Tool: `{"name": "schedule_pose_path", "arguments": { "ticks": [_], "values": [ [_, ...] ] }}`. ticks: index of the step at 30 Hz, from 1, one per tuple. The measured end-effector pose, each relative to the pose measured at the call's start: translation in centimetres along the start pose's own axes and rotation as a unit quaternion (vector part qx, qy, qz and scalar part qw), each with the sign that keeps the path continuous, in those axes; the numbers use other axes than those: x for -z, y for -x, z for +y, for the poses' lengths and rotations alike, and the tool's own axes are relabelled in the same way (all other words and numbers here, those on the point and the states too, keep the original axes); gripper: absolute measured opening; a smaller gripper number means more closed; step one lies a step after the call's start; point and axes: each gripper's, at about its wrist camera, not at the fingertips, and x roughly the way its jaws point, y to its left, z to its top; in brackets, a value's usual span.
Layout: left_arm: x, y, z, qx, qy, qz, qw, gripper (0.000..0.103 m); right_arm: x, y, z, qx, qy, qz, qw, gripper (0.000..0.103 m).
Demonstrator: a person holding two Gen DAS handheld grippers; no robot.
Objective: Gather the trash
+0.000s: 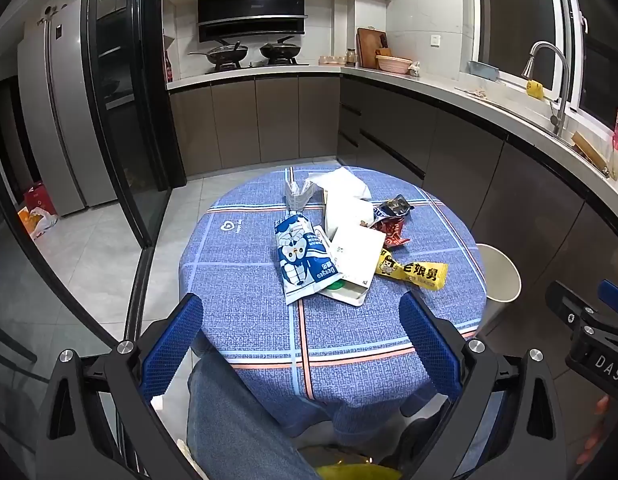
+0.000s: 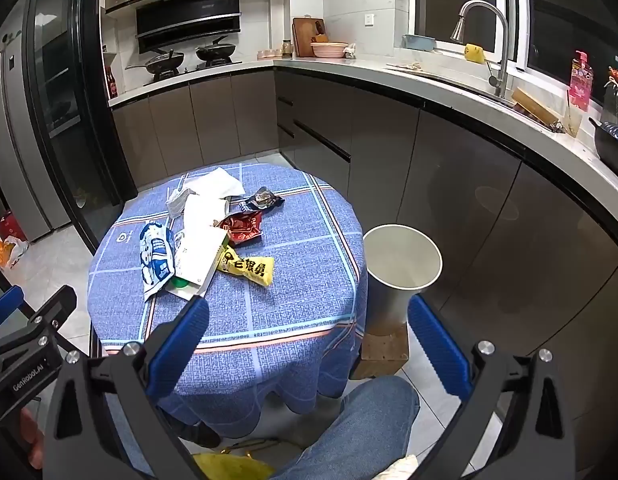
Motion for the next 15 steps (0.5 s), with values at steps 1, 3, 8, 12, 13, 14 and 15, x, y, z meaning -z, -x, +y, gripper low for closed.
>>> {"name": "schedule_pose_path", "arguments": {
  "ticks": [1, 3, 8, 12, 13, 14, 15],
  "values": [
    [0.00, 0.01, 0.01, 0.001, 0.001, -0.001, 1.0000, 0.095, -0.01, -0.01, 0.04, 0.000, 0.000, 0.000, 1.000, 0.100],
    [0.00, 0.01, -0.01, 0.000, 0.000, -0.001, 1.0000, 0.095, 0.00, 0.01, 0.04, 0.000, -0.001, -0.001, 1.000, 0.100],
    [0.01, -0.01, -0.02, 0.000, 0.001, -0.001, 1.0000, 0.095, -0.06, 0.04, 0.15, 0.000, -0.002, -0.001, 1.000, 0.100],
    [0.03, -0.03, -0.21, 0.001, 0.001, -0.002, 1.0000, 0.095, -0.07, 0.10, 0.15, -0.001, -0.003, -0.002, 1.000, 0.100],
    [-0.01, 0.01, 0.03, 0.002, 0.003, -0.001, 1.0000, 0.095, -0.06, 0.05, 0.14, -0.001, -0.002, -0.001, 1.000, 0.100],
    [0.00, 0.01, 0.04, 0.002, 0.003, -0.002, 1.0000, 0.095, -0.04, -0.14, 0.61, 0.000, 0.001, 0.000, 1.000, 0.100],
    [0.00, 0.01, 0.04, 0.002, 0.003, -0.002, 1.0000, 0.095, -0.04, -0.11, 0.58, 0.001, 0.001, -0.001, 1.000, 0.100]
  ]
}}
